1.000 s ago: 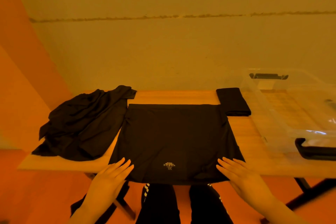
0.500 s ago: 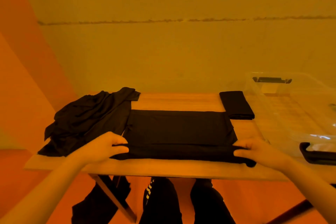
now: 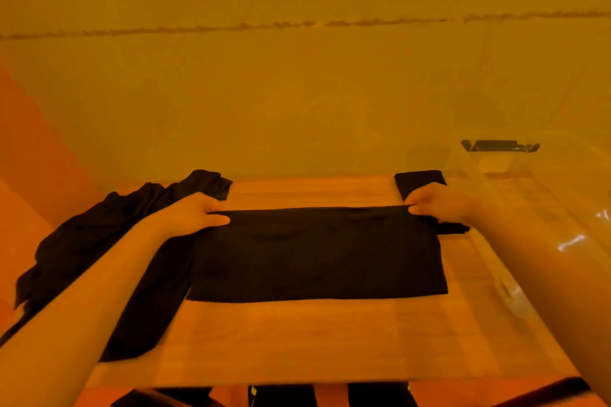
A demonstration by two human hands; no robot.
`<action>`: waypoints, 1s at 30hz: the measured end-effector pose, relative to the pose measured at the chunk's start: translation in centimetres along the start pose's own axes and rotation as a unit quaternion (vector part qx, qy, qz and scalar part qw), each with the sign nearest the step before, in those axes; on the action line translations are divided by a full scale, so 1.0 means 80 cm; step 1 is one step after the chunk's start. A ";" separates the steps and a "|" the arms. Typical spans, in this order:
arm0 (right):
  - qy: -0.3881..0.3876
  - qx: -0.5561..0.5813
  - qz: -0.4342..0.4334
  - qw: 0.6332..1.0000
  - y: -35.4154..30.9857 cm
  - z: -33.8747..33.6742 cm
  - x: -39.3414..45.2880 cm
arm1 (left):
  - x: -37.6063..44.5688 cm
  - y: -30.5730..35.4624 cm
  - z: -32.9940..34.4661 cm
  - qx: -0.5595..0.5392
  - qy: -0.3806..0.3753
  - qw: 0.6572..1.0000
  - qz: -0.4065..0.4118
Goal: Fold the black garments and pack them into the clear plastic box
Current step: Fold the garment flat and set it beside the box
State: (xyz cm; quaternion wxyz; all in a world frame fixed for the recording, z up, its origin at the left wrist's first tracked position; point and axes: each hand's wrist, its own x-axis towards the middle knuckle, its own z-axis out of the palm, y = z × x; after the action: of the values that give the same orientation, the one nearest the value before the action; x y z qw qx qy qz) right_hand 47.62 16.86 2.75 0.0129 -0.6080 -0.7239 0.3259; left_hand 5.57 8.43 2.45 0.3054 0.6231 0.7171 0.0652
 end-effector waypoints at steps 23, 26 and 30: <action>0.106 -0.222 0.086 0.965 -0.010 0.176 -0.072 | -0.010 0.001 0.167 0.212 0.125 0.969 0.030; 0.155 -0.218 -0.005 0.964 -0.054 0.155 -0.065 | 0.006 0.009 0.160 0.231 0.090 0.965 0.084; 0.074 -0.226 -0.208 0.949 -0.112 0.148 -0.014 | 0.022 0.016 0.150 0.230 0.062 0.962 0.136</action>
State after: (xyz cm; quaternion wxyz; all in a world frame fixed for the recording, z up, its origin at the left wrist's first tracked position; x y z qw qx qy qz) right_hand 35.18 10.06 -1.78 -0.0038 -0.4531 -0.8861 0.0977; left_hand 12.85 6.88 -7.20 0.0964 0.7629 0.6389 -0.0222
